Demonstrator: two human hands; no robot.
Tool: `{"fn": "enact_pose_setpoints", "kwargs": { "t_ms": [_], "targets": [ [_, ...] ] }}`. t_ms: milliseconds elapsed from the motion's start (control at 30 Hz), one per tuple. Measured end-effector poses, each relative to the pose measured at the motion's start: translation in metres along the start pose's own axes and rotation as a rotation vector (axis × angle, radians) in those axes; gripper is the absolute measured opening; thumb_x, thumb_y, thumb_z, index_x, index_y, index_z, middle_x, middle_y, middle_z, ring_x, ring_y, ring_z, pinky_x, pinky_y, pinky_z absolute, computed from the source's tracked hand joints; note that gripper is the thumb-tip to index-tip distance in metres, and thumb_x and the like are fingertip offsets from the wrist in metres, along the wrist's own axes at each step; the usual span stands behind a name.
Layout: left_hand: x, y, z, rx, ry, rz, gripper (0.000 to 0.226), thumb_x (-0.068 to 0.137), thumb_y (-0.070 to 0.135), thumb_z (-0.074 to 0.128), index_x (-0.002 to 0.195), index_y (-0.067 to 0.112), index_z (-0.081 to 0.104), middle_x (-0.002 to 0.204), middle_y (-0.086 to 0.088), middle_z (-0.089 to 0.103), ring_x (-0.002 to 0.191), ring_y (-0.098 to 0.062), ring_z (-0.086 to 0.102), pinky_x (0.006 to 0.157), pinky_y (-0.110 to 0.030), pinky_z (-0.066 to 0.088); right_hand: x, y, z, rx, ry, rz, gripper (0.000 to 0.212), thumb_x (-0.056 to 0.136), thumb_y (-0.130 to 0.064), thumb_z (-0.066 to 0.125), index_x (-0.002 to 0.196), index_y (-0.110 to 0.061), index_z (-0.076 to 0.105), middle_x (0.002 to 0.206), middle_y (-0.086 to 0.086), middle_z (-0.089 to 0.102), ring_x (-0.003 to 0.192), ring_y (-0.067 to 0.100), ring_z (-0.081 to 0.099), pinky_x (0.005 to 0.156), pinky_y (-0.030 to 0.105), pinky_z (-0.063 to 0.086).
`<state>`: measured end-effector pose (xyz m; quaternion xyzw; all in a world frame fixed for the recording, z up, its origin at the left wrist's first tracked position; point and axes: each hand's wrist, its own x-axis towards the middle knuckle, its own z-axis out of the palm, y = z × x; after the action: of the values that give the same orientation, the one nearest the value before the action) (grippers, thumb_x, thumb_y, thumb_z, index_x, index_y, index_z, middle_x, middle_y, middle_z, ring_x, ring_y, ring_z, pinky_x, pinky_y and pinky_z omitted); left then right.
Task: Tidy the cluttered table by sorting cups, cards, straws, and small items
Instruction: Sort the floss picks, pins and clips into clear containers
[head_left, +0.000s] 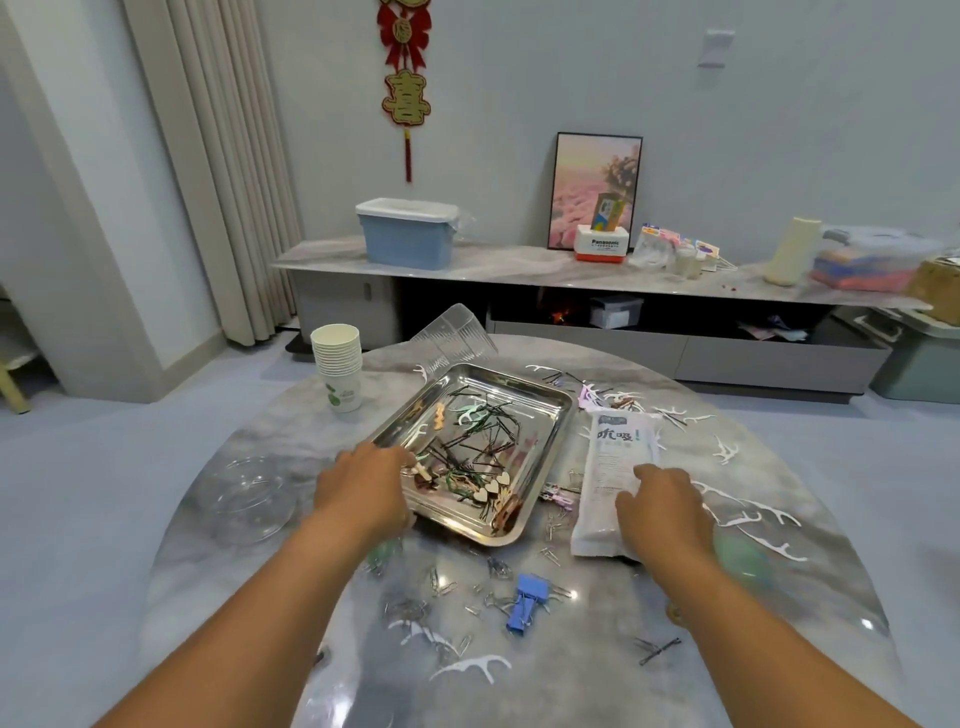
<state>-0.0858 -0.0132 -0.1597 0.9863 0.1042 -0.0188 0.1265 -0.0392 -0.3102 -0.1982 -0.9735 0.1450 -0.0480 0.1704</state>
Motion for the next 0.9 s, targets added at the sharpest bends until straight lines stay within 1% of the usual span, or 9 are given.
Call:
{"fn": "enact_pose_setpoints", "kwargs": {
  "t_ms": [67,133,233,367,533,667,767,833,900],
  "targets": [
    [0.002,-0.012,0.006,-0.006,-0.04,-0.003,0.062,0.075,0.03,0.086,0.129,0.044,0.059,0.131,0.003,0.059,0.117,-0.025,0.058,0.096,-0.044,0.052,-0.006,-0.016,0.003,0.143,-0.033,-0.064,0.032,0.099,-0.025,0.054,0.128,-0.02,0.065,0.129,0.009,0.063,0.106,0.031,0.062,0.083,0.035,0.05],
    [0.003,-0.02,0.012,-0.034,-0.04,0.013,0.052,0.077,0.03,0.085,0.122,0.043,0.063,0.125,0.006,0.065,0.11,-0.021,0.063,0.093,-0.044,0.054,-0.017,-0.036,0.01,0.263,-0.109,-0.148,0.024,0.101,-0.028,0.057,0.12,-0.021,0.069,0.117,0.003,0.071,0.086,0.019,0.062,0.068,0.028,0.046],
    [0.004,-0.029,0.019,-0.01,-0.027,0.034,0.041,0.084,0.026,0.079,0.12,0.039,0.065,0.12,0.007,0.068,0.106,-0.018,0.065,0.091,-0.041,0.055,-0.038,-0.058,0.026,0.288,-0.245,-0.296,0.02,0.1,-0.037,0.059,0.113,-0.025,0.07,0.105,-0.005,0.071,0.079,0.006,0.06,0.072,0.029,0.049],
    [0.008,-0.044,0.022,0.068,0.043,0.0,0.037,0.091,0.012,0.067,0.119,0.035,0.067,0.12,0.001,0.066,0.104,-0.023,0.065,0.085,-0.039,0.056,-0.051,-0.072,0.049,0.049,-0.269,-0.386,0.028,0.1,-0.05,0.053,0.109,-0.029,0.07,0.109,-0.001,0.059,0.09,0.019,0.062,0.075,0.034,0.051],
    [0.014,-0.06,0.024,0.085,0.067,-0.024,0.043,0.088,0.005,0.062,0.12,0.034,0.068,0.126,-0.001,0.062,0.113,-0.025,0.06,0.088,-0.035,0.052,-0.039,-0.07,0.055,0.156,-0.291,-0.195,0.009,0.094,-0.024,0.056,0.103,-0.023,0.054,0.092,-0.002,0.064,0.085,0.02,0.062,0.077,0.039,0.056],
    [0.015,-0.057,0.024,0.079,0.051,-0.038,0.062,0.087,-0.004,0.055,0.141,0.026,0.053,0.141,-0.007,0.054,0.13,-0.028,0.049,0.101,-0.035,0.045,-0.022,-0.057,0.041,0.404,-0.244,0.058,0.04,0.093,-0.025,0.067,0.116,-0.019,0.034,0.09,0.0,0.059,0.081,0.021,0.063,0.071,0.041,0.055],
    [0.016,-0.042,0.03,0.037,0.104,0.035,0.07,0.086,-0.004,0.053,0.15,0.021,0.04,0.144,-0.006,0.049,0.136,-0.027,0.041,0.108,-0.035,0.038,-0.01,-0.048,0.032,0.433,-0.212,0.147,0.038,0.092,-0.033,0.069,0.113,-0.009,0.048,0.091,0.005,0.062,0.081,0.024,0.062,0.065,0.035,0.05],
    [0.014,-0.024,0.036,-0.084,0.136,0.147,0.069,0.087,-0.009,0.049,0.148,0.023,0.042,0.143,-0.001,0.049,0.137,-0.024,0.04,0.109,-0.034,0.037,-0.004,-0.045,0.029,0.435,-0.204,0.142,0.029,0.093,-0.035,0.064,0.106,-0.01,0.06,0.09,0.006,0.065,0.08,0.025,0.062,0.067,0.034,0.051],
    [0.008,0.0,0.039,-0.234,0.077,0.201,0.071,0.091,-0.01,0.044,0.153,0.022,0.036,0.153,-0.001,0.043,0.144,-0.021,0.035,0.118,-0.037,0.031,-0.002,-0.044,0.025,0.472,-0.198,0.119,0.02,0.094,-0.031,0.058,0.102,-0.013,0.062,0.091,0.005,0.065,0.08,0.024,0.06,0.067,0.034,0.049]
  ]
}}
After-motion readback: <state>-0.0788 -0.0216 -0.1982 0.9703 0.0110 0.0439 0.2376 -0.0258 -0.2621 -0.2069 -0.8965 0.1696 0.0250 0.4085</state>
